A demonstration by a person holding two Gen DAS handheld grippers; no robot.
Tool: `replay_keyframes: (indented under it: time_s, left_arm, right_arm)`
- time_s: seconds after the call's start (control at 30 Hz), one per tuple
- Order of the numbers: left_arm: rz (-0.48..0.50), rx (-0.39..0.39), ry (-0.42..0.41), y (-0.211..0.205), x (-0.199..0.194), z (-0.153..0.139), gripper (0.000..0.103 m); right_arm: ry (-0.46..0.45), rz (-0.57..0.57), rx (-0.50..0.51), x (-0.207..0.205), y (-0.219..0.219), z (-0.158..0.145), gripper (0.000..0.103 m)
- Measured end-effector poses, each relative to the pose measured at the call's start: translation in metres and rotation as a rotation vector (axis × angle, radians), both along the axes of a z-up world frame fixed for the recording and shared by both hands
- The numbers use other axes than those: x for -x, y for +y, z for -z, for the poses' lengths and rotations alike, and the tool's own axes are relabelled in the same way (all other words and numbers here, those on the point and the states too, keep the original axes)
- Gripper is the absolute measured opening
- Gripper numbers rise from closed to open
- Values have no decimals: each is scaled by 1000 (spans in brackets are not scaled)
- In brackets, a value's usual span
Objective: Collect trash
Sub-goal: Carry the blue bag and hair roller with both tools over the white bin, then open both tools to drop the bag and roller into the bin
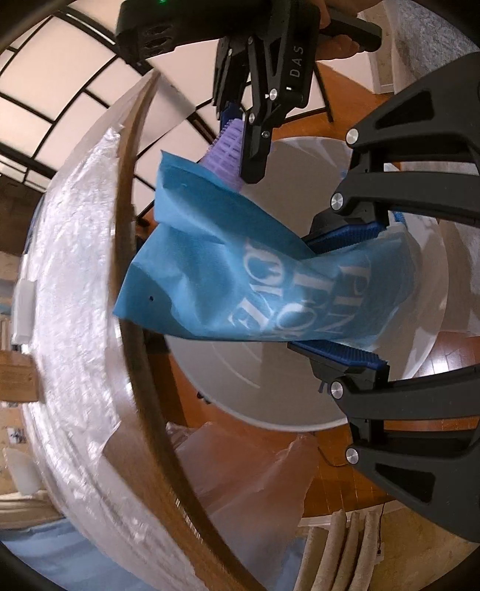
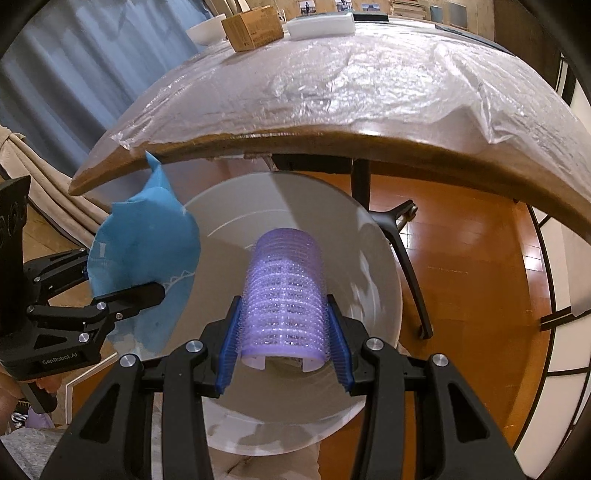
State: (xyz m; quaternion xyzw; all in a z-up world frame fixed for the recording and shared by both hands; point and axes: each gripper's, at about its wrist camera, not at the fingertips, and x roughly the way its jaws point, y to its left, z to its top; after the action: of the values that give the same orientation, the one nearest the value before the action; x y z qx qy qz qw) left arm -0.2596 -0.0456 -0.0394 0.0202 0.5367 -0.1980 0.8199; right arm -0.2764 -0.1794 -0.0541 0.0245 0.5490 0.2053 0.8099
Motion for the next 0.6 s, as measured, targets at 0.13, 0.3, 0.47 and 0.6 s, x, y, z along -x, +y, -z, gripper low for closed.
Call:
replay_keyframes:
  time_s: [0.13,0.3,0.47,0.6]
  left_arm:
    - [-9,-26,-17,0,1,-2,82]
    - [-47,43,-85,18,7,-29,83]
    - [-87,81,-266,32,11,-81,99]
    - [-154,62,-435,40,0,-118,101]
  right_arm:
    - [-16,14,17,2,3,-2,89]
    - [-136,29,74,12,0,-38,97]
    - [-351,65,152,13,5,-99,99]
    - [-511,142,226,2,10,-137,99]
